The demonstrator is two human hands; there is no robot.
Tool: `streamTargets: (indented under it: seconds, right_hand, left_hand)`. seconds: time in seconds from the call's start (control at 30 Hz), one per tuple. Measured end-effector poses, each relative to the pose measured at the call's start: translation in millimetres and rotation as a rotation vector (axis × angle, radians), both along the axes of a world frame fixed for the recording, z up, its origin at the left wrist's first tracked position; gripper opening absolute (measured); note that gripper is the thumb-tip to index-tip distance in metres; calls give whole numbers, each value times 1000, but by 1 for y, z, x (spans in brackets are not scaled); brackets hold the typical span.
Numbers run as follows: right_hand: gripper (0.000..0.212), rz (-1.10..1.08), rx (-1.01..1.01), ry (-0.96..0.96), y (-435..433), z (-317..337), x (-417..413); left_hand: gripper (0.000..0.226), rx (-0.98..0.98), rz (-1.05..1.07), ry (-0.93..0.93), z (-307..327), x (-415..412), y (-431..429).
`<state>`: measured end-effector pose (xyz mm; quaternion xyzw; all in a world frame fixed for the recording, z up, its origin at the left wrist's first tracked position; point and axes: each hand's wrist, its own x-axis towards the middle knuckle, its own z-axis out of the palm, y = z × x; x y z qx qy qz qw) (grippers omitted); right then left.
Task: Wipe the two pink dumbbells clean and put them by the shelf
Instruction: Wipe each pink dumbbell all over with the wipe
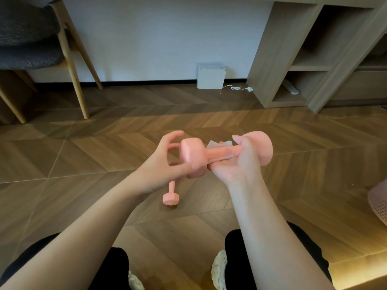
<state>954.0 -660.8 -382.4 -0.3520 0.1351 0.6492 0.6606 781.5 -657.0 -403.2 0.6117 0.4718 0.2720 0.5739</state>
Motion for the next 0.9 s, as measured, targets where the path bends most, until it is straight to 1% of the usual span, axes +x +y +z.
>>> streamTargets:
  seconds: [0.03,0.07,0.1,0.13,0.17,0.23,0.27,0.37,0.4,0.47,0.53,0.57,0.63,0.67,0.7,0.77,0.8,0.83,0.9]
  right_hand:
    - [18,-9,6,6,0,0,-1]
    - [20,-16,8,10,-1,0,-1]
    - [20,-16,8,7,-1,0,-2]
    - [19,-12,10,4,-1,1,-3]
    - [17,-6,10,-9,-1,-1,-4]
    - [14,1,20,-40,0,-3,-3]
    - [14,0,29,-46,0,-3,-3]
    - [20,-27,37,-50,0,-3,-3]
    - [23,-35,32,-44,-1,-3,-3]
    - [24,-19,22,-45,-1,-3,-4]
    - [18,12,16,-57,-1,-3,-4]
    - [17,16,15,-60,-1,-3,-4]
    - [17,-6,21,-63,0,-2,-4]
    - [17,-18,26,-60,0,-1,-4]
    - [18,-25,26,-54,0,-1,-4]
    - [18,-22,22,-52,0,-1,-4]
    - [18,-15,22,-54,0,-2,-4]
    - [17,-9,24,-57,0,-2,-5]
    - [17,-4,18,-64,-1,-3,-6]
  left_hand:
    - [80,-127,22,-39,1,1,2]
    - [73,-238,18,-73,4,2,3]
    - [63,-263,-9,-78,5,2,2]
    - [53,-236,-20,-77,5,2,1]
    - [49,-196,-12,-93,6,2,1]
    - [65,-157,2,-129,8,-1,1]
    - [69,-173,-18,-137,10,-1,0]
    - [64,-337,-60,-141,12,3,-2]
    - [61,-355,-52,-103,12,6,-3]
    - [51,-302,-70,-22,9,9,-3]
    - [39,-188,-51,7,4,10,-2]
    - [48,-87,-32,25,1,8,0]
    - [80,102,-52,65,0,2,3]
    - [89,127,-75,71,-1,0,4]
    - [94,78,-77,44,0,0,3]
    - [95,-140,-24,-35,1,2,5]
    - [89,-252,-14,-66,3,3,6]
    - [80,-308,-30,-57,7,4,5]
    - [55,-293,-64,-19,6,4,3]
